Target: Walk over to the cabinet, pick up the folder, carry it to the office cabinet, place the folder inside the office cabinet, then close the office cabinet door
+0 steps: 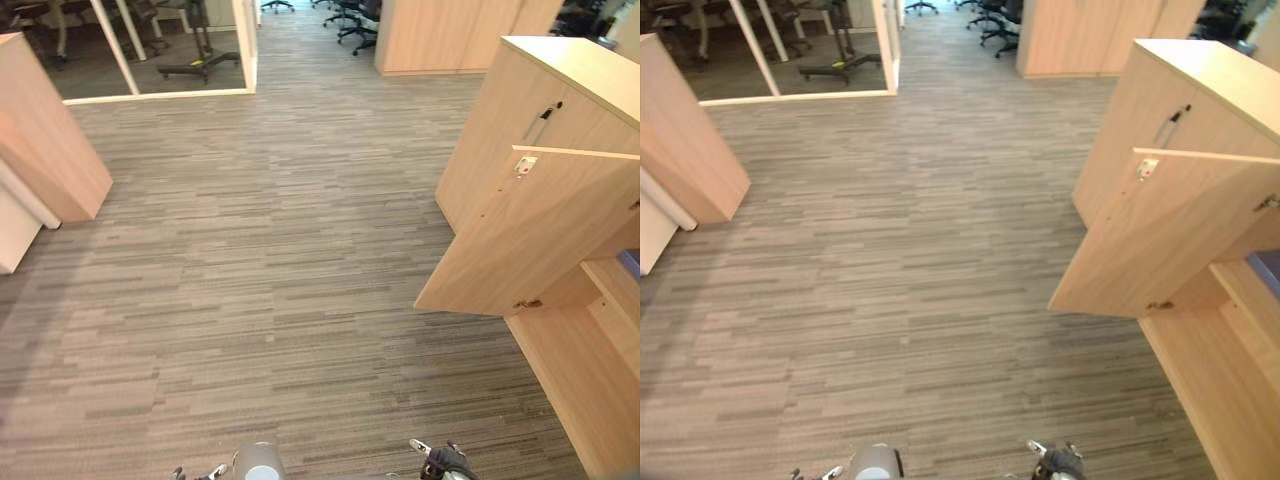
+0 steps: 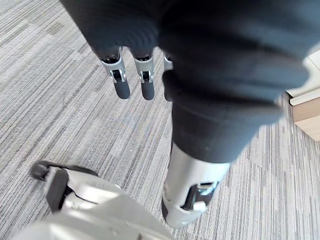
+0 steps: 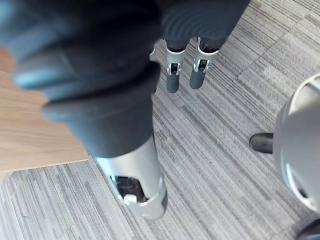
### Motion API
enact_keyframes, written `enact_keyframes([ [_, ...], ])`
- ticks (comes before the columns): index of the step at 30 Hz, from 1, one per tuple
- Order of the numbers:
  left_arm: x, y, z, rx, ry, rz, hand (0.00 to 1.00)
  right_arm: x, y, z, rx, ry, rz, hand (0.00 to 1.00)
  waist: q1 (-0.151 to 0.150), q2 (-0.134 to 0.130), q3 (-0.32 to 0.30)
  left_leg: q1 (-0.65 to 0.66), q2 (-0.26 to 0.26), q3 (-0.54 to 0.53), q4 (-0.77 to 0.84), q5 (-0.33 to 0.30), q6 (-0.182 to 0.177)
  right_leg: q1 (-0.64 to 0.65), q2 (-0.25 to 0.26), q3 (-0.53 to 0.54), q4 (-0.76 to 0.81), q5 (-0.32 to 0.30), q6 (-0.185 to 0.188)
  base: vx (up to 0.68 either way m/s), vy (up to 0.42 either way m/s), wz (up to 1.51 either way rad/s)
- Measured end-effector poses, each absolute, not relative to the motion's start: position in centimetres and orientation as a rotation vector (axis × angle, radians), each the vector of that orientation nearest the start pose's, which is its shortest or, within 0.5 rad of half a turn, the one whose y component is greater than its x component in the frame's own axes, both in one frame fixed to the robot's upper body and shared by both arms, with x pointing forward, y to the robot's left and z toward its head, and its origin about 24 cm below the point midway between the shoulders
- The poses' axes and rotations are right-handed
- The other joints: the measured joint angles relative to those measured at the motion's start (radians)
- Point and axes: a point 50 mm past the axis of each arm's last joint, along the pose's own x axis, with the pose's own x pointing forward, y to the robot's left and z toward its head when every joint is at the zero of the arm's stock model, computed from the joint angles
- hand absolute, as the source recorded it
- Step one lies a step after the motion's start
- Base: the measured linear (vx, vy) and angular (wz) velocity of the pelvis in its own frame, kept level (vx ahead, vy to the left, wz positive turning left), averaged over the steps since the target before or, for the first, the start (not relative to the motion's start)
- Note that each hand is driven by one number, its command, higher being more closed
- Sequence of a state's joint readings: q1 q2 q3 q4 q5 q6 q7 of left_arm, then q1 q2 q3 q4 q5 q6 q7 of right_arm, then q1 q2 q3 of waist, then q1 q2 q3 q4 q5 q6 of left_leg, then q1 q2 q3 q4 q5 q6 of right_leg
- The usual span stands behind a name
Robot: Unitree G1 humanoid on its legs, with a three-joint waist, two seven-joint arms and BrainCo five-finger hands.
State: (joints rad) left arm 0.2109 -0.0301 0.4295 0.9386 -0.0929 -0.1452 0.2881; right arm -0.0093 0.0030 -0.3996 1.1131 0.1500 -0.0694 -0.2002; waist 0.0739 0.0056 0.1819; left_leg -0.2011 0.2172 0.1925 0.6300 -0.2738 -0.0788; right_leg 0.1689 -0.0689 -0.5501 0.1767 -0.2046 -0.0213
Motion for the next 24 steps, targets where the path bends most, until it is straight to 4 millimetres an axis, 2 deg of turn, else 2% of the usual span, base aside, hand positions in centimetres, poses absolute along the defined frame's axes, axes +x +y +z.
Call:
enact_keyframes([
  [1,5.1,22.1,-15.5,-0.120,1.010,0.797,0.00,11.1,-20.1,-15.8,0.246,1.027,-0.622,0.00,0.001,-0.001,0.000,-0.010,-0.044,-0.057,-0.111,0.011,-0.007,0.008,-0.020,0.025,-0.004,0.000,0.010,0.28,0.270,-0.81],
  [2,4.8,22.0,-15.5,-0.127,1.016,0.804,0.00,11.5,-20.1,-15.7,0.244,1.019,-0.615,0.00,0.005,-0.001,0.001,-0.008,-0.091,-0.140,-0.265,0.053,-0.013,0.023,-0.044,0.062,-0.013,0.001,0.039,0.28,0.297,-0.85],
  [4,4.4,21.8,-15.7,-0.138,1.030,0.811,0.00,11.6,-19.7,-15.7,0.225,1.021,-0.586,0.00,0.014,-0.001,-0.002,0.003,-0.129,-0.235,-0.360,0.166,-0.027,0.040,-0.066,0.109,-0.027,-0.003,0.071,0.24,0.284,-0.85],
  [5,4.1,21.8,-15.7,-0.138,1.039,0.814,0.00,11.6,-19.4,-15.8,0.205,1.025,-0.557,0.00,0.026,0.003,-0.005,0.033,-0.158,-0.268,-0.372,0.271,-0.023,0.053,-0.075,0.156,-0.036,-0.004,0.097,0.35,0.375,-0.74],
  [6,4.6,22.4,-15.5,-0.127,1.021,0.818,0.00,11.7,-18.4,-15.9,0.212,1.033,-0.528,0.00,0.028,-0.024,-0.003,0.039,-0.183,-0.257,-0.360,0.253,-0.014,0.061,-0.097,0.179,-0.048,-0.001,0.093,0.45,0.406,-0.57],
  [7,5.3,22.8,-15.4,-0.120,0.999,0.814,0.00,11.9,-17.6,-15.9,0.216,1.036,-0.501,0.00,0.021,-0.044,-0.008,0.023,-0.200,-0.244,-0.305,0.232,0.018,0.057,-0.116,0.208,-0.050,0.018,0.085,0.36,0.310,-0.26],
  [9,5.8,22.9,-15.3,-0.120,0.990,0.810,0.00,12.2,-17.1,-15.8,0.224,1.031,-0.489,0.00,0.025,-0.050,-0.015,0.019,-0.212,-0.227,-0.230,0.200,0.031,0.061,-0.137,0.271,-0.050,0.060,0.090,0.29,0.303,-0.52],
  [11,5.3,22.9,-15.5,-0.113,1.010,0.807,0.00,12.4,-17.1,-15.8,0.217,1.023,-0.482,0.00,0.026,-0.049,-0.044,0.054,-0.225,-0.205,-0.244,0.187,0.052,0.059,-0.162,0.331,-0.065,0.117,0.101,0.27,0.316,-0.79],
  [13,5.3,22.9,-15.5,-0.100,1.017,0.795,0.00,12.4,-17.3,-15.8,0.205,1.024,-0.481,0.00,0.026,-0.049,-0.051,0.094,-0.240,-0.188,-0.282,0.182,0.060,0.052,-0.187,0.375,-0.062,0.141,0.111,0.17,0.209,-0.71],
  [17,4.9,22.9,-15.7,-0.081,1.039,0.779,0.00,11.5,-18.1,-16.0,0.188,1.052,-0.501,0.00,0.022,-0.040,-0.074,0.169,-0.274,-0.157,-0.412,0.188,0.077,-0.035,-0.237,0.466,0.012,0.144,0.115,0.09,0.155,-0.71],
  [19,4.4,22.6,-15.8,-0.073,1.058,0.770,0.00,10.5,-18.8,-16.2,0.181,1.072,-0.527,0.00,0.014,-0.027,-0.083,0.228,-0.293,-0.144,-0.495,0.197,0.095,-0.103,-0.259,0.507,0.113,0.138,0.123,0.02,0.119,-0.61],
  [22,4.0,22.6,-15.8,-0.074,1.067,0.771,0.00,9.5,-19.6,-16.2,0.187,1.071,-0.568,0.00,-0.006,-0.024,-0.084,0.269,-0.313,-0.113,-0.542,0.207,0.112,-0.177,-0.287,0.531,0.247,0.134,0.129,-0.05,0.115,-0.48],
  [23,3.4,22.6,-15.9,-0.078,1.079,0.783,0.00,8.6,-19.9,-16.3,0.180,1.077,-0.583,0.00,-0.011,-0.023,-0.089,0.298,-0.321,-0.068,-0.561,0.205,0.115,-0.221,-0.309,0.518,0.318,0.135,0.128,-0.05,0.115,-0.61],
  [24,3.2,22.6,-15.9,-0.082,1.084,0.790,0.00,8.6,-20.0,-16.2,0.177,1.073,-0.583,0.00,-0.012,-0.022,-0.089,0.309,-0.321,-0.052,-0.565,0.204,0.115,-0.226,-0.317,0.497,0.328,0.135,0.127,-0.05,0.111,-0.71],
])
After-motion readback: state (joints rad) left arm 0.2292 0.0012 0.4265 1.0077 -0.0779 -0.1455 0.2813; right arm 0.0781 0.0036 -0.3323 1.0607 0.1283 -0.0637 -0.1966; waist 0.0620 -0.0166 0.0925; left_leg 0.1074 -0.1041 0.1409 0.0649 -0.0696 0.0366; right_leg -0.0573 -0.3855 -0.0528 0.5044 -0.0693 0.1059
